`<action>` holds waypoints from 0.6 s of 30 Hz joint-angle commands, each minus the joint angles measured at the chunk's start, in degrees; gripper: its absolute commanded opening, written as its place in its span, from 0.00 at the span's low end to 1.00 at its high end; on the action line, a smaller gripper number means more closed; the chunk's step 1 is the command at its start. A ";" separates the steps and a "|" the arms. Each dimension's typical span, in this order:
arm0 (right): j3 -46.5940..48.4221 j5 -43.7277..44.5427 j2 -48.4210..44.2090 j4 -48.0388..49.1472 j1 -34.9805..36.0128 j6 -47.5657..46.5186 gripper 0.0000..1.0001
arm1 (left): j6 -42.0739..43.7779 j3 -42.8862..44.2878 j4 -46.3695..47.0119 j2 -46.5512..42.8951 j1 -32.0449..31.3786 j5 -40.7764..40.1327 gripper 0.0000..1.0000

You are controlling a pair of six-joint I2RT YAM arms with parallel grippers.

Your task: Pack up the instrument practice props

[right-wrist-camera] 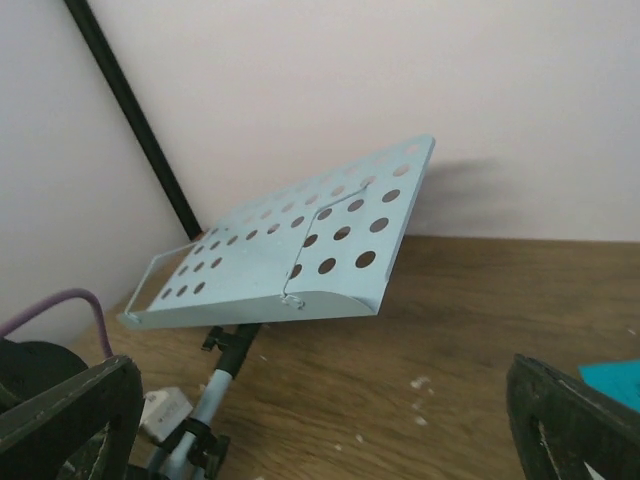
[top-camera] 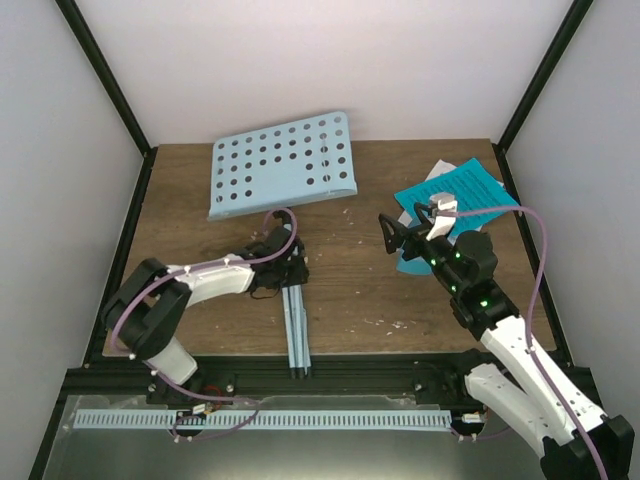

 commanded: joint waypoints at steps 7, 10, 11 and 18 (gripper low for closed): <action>-3.51 7.87 -4.10 -8.27 0.13 -2.47 1.00 | 9.69 10.15 7.20 11.29 -2.68 -17.55 0.00; -4.89 8.86 -4.77 -7.24 0.17 -1.85 1.00 | 12.29 13.65 3.08 14.63 -3.92 -21.35 0.09; -5.19 9.78 -4.91 -7.32 0.12 -1.48 1.00 | 13.22 14.68 1.74 15.61 -4.11 -22.17 0.13; -5.51 13.94 -5.34 -8.72 0.12 -1.11 1.00 | 15.19 16.93 0.05 19.18 -4.75 -21.67 0.39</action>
